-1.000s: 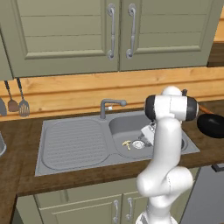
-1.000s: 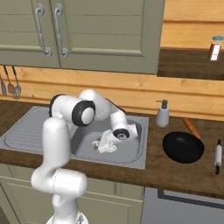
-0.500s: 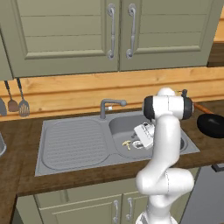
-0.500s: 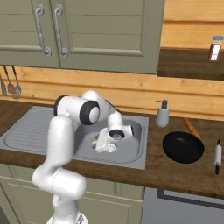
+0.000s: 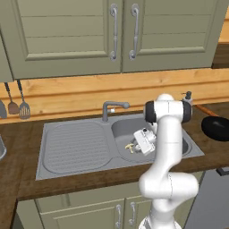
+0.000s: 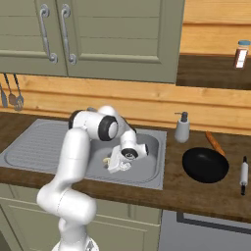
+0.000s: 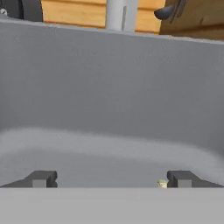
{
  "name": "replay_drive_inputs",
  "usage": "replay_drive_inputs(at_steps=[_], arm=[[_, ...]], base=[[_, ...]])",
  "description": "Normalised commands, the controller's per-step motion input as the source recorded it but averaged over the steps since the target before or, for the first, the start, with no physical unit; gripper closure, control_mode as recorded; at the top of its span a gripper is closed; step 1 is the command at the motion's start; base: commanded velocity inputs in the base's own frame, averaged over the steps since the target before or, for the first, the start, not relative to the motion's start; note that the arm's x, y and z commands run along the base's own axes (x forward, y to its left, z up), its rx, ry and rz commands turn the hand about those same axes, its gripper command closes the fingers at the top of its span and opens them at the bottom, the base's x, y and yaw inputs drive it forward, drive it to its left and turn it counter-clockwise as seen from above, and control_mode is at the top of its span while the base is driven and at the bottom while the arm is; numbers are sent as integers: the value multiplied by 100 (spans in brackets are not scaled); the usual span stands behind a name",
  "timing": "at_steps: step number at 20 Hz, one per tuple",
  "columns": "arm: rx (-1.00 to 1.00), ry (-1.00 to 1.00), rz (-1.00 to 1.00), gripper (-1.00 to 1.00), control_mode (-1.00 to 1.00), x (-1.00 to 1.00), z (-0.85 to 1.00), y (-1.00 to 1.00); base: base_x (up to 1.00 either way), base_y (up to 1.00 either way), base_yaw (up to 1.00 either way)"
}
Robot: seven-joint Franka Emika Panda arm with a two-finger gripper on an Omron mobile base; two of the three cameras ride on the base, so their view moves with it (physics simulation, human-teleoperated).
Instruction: Pick the mushroom from the sink and place it in the bowl. Then pick the bowl and place it in the microwave. Then close the microwave door and press the start button.
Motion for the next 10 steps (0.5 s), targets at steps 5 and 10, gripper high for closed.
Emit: replay_drive_inputs(at_steps=[5, 10], arm=[[1, -7, 0, -100, -100, 52, -20, 0], [0, -1, 1, -100, -100, 48, -51, 0]], base=[[0, 0, 0], [0, 0, 0]])
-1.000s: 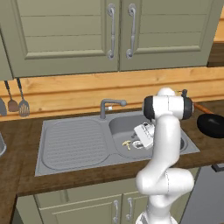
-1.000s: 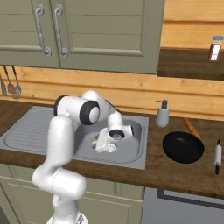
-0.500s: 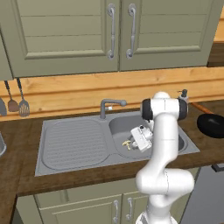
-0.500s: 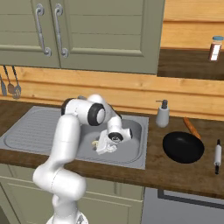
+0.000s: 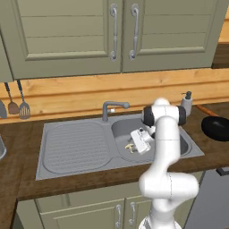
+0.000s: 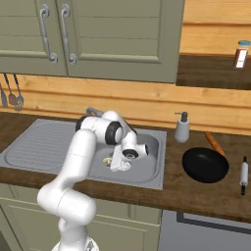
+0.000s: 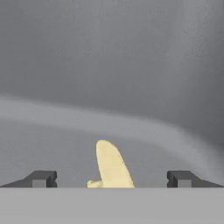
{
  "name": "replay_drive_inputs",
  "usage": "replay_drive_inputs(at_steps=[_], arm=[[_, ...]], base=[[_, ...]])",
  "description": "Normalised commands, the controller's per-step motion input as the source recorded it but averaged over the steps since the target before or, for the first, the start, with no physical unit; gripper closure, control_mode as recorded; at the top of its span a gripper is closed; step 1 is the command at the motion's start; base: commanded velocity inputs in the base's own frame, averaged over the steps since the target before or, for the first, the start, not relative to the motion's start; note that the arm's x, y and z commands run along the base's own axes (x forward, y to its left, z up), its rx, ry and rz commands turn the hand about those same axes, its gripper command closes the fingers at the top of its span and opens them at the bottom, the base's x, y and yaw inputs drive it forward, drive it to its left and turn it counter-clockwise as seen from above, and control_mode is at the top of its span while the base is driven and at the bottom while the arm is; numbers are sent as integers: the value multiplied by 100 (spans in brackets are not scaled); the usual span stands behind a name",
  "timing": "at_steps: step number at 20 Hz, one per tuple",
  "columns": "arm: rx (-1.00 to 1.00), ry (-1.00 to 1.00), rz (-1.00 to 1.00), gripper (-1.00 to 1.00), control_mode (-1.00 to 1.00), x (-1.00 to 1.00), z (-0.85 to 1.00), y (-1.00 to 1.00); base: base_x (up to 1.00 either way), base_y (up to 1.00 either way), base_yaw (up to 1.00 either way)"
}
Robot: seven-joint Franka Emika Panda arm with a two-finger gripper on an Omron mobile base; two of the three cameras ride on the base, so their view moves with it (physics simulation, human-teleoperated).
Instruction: Pick the mushroom from the sink and place it in the bowl. Then pick the bowl and place it in the microwave. Then close the microwave door and press the start button.
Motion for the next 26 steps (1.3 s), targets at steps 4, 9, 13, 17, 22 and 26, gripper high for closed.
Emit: replay_drive_inputs(at_steps=[4, 9, 13, 17, 22, 26], arm=[[3, 0, 1, -100, -100, 36, -31, 0], [5, 0, 0, 100, -100, 16, -20, 0], [8, 0, 0, 100, -100, 0, 0, 0], [2, -1, 4, 100, -100, 0, 20, -2], [-1, -15, 10, 100, -100, -27, 86, -29], [-19, -29, 22, 100, -100, -71, 100, -61]], base=[[0, 0, 0], [0, 0, 0], [0, 0, 0], [0, 0, 0], [0, 0, 0], [0, 0, 0]])
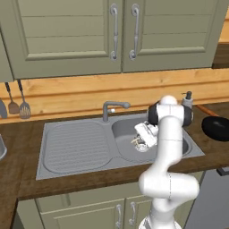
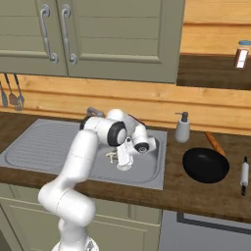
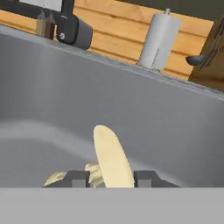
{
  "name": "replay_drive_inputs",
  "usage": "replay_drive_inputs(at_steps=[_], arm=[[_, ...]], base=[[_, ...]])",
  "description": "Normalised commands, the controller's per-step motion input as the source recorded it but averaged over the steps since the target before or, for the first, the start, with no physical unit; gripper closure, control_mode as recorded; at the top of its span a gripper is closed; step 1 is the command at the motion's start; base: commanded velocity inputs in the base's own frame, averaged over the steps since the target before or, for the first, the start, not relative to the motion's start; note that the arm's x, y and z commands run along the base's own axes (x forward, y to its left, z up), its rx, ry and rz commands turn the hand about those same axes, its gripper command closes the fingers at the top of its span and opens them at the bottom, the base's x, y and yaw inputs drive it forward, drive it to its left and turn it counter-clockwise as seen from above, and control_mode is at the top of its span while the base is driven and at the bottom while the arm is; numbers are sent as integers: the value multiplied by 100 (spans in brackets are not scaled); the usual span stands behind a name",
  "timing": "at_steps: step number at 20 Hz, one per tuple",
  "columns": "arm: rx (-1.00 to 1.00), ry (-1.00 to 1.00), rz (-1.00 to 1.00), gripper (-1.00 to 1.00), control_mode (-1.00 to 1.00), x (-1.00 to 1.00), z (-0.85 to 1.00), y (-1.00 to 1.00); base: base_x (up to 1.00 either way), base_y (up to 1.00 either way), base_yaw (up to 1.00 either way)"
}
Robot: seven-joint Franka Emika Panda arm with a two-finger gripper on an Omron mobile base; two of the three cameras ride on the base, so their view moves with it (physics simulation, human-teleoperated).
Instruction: Pick the mushroom from the sink and place it in the bowl. Then pick the bowl and place it in the microwave. Then close the microwave door and press the start button.
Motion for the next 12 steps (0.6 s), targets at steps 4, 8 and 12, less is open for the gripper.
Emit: replay_drive_inputs(at_steps=[4, 8, 12], arm=[[-29, -31, 20, 100, -100, -69, 100, -66], [-29, -33, 19, 100, -100, -44, 100, -70], [-30, -33, 21, 100, -100, -53, 100, -55]], base=[[0, 0, 0], [0, 0, 0], [0, 0, 0]])
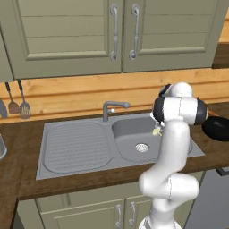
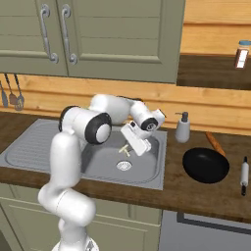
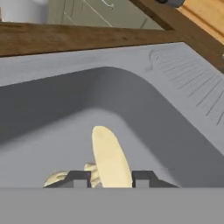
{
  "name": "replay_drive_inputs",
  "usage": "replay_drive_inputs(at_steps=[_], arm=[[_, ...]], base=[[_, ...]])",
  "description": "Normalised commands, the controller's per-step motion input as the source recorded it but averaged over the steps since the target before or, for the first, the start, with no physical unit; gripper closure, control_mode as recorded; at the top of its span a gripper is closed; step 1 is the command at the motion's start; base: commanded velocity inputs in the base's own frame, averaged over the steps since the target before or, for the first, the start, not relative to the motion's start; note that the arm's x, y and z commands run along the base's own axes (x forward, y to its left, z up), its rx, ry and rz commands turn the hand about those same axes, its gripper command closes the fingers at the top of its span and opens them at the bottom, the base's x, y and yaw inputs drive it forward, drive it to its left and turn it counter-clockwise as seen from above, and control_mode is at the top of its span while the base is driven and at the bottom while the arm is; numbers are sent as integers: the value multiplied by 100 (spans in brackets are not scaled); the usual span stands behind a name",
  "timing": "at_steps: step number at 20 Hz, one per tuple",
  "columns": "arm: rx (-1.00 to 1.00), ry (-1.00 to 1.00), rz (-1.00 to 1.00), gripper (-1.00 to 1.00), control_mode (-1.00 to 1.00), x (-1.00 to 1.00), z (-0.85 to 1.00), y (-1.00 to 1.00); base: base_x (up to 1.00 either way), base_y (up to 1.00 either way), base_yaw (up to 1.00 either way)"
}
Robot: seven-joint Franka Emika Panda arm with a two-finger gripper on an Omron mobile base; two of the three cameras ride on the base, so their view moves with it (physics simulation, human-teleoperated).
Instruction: Pick the mushroom from the sink and place it in the bowl. Then pick the bowl and place it in the microwave. Then close the microwave door and press the start button.
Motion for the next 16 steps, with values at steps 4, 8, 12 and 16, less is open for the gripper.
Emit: replay_drive_inputs(at_steps=[4, 8, 12, 16], arm=[[-29, -31, 18, 100, -100, -60, 100, -46], [-27, -26, 14, 100, -100, -45, 95, -57], [-27, -20, 7, 100, -100, -43, 34, -84], [-23, -12, 1, 100, -100, -21, 27, -99]], base=[[0, 0, 0], [0, 0, 0], [0, 0, 0], [0, 0, 0]])
